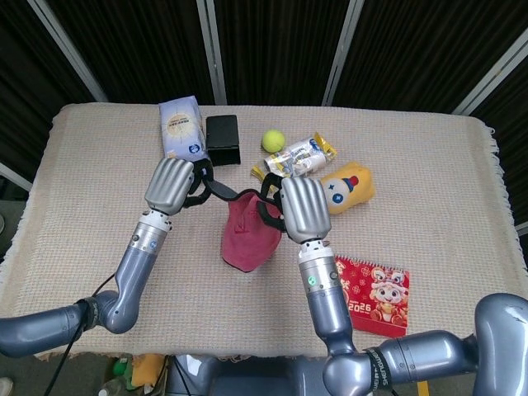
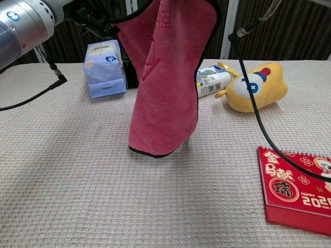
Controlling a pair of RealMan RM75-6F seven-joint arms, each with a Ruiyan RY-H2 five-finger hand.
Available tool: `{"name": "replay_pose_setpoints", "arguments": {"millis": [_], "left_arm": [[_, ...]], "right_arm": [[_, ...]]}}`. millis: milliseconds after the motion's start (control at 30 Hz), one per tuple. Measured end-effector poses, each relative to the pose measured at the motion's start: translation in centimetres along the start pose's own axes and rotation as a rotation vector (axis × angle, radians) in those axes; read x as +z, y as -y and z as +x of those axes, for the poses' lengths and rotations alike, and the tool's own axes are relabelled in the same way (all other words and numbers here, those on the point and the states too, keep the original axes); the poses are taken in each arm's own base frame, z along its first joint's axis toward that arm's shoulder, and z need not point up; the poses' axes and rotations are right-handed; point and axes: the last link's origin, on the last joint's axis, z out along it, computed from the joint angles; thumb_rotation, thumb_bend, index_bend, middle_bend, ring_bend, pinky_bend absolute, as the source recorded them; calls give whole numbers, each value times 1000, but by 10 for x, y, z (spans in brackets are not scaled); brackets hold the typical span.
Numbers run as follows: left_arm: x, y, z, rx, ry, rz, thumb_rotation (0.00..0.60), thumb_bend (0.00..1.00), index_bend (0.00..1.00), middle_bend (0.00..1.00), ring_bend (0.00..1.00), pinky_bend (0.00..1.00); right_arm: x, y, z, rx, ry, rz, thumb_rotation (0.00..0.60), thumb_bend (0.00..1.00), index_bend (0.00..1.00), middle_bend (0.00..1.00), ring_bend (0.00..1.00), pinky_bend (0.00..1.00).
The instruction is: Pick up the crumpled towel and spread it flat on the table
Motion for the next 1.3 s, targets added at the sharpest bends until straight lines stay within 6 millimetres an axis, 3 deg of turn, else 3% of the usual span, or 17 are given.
{"name": "replay_pose_setpoints", "arguments": {"millis": [633,1300], "left_arm": [[-13,-29,30,30,-27,-47,600,403,648,869,782,733],[-41,-49,42,19,-16,-76,600,403,649,869,782,733]], "right_arm": [[-11,-19,19,23,14,10,600,584,661,1000,1000,927],[-38,-33,40,22,22,-1,600,584,661,1000,1000,926]]}}
